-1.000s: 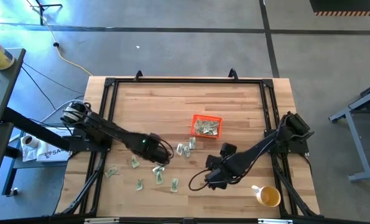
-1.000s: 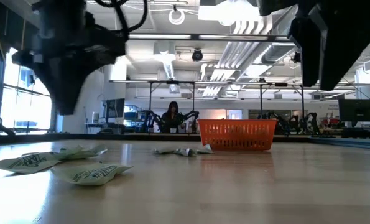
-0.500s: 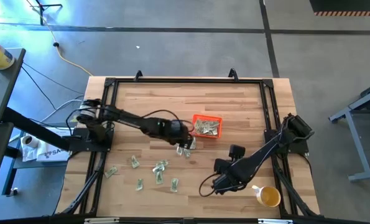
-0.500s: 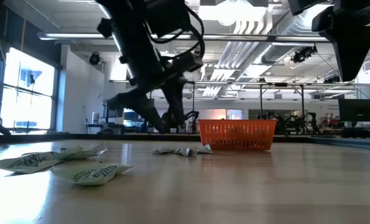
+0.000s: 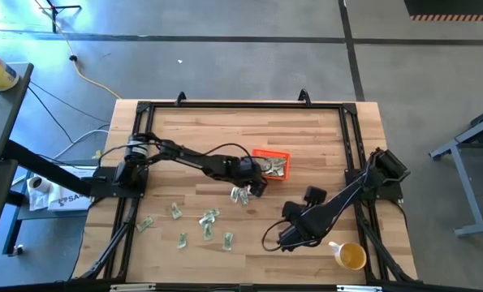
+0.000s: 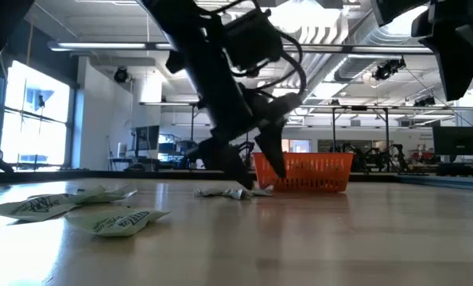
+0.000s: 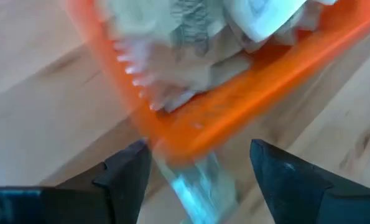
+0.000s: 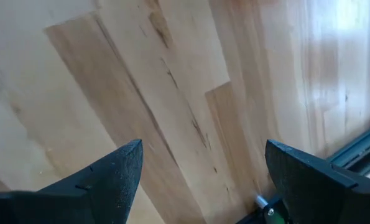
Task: Pick and place Stevia / Truvia into bins
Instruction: Put the green stevia packet into the orange basket
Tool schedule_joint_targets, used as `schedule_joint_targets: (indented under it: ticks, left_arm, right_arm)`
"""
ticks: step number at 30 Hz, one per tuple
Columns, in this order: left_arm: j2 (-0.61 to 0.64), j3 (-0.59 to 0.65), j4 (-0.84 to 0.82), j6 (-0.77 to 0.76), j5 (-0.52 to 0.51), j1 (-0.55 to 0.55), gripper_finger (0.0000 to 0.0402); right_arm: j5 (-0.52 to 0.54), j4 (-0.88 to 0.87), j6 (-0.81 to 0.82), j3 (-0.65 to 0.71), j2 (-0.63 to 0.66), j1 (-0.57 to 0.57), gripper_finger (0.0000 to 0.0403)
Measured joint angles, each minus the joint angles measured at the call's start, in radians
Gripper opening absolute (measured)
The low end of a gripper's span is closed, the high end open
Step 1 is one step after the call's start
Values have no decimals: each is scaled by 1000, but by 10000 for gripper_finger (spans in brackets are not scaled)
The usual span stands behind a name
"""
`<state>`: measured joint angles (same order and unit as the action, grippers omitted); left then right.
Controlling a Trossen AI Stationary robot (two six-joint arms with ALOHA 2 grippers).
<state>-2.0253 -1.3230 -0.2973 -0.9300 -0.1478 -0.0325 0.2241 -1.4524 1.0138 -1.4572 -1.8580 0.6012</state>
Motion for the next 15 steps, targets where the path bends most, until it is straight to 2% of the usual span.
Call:
schedule_joint_targets:
  ticks: [6,15]
  left_arm:
    - [-20,-15,-77,53,-16,-1,259]
    - [-25,-7,-56,161,-3,1,148]
  right_arm:
    - [4,-8,49,0,0,2,327]
    - [11,-33,64,0,0,2,327]
